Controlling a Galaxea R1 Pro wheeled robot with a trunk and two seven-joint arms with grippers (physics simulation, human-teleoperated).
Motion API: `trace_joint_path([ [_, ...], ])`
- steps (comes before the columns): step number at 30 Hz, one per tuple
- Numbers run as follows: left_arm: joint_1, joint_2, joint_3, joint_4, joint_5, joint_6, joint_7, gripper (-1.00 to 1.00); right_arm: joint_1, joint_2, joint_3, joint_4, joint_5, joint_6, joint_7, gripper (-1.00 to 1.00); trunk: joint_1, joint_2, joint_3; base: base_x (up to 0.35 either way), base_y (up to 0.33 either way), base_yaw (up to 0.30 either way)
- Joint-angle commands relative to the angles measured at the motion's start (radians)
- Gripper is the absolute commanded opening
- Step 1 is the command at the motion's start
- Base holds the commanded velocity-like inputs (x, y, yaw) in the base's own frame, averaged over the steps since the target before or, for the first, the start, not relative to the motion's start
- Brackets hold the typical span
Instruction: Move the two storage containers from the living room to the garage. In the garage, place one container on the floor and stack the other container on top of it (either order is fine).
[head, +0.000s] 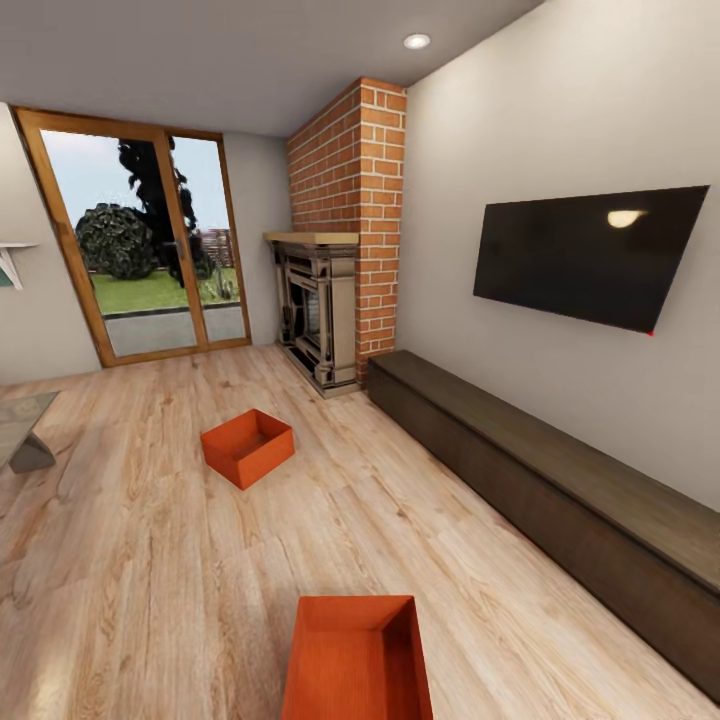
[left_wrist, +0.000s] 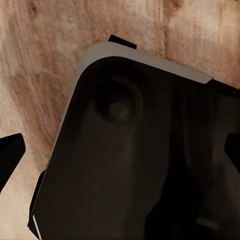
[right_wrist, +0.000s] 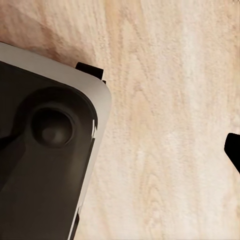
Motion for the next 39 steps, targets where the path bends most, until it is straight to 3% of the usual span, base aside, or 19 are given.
trace_joint_path([
  [1,0.0,0.0,0.005,-0.001,0.0,-0.002,0.001,1.0,0.0,0.0,0.007,0.001,-0.004,-0.004,-0.002,1.0,0.0,0.0,-0.001,0.0,0.0,0.0],
  [14,0.0,0.017,-0.004,-0.001,-0.003,-0.002,0.0,1.0,0.0,0.0,0.009,0.0,-0.005,0.002,-0.001,1.0,0.0,0.0,-0.016,0.0,0.0,0.0],
  [39,0.0,0.018,-0.004,-0.003,-0.004,-0.002,0.0,1.0,0.0,0.001,0.001,0.001,-0.016,0.003,-0.002,1.0,0.0,0.0,-0.056,0.0,0.0,0.0],
])
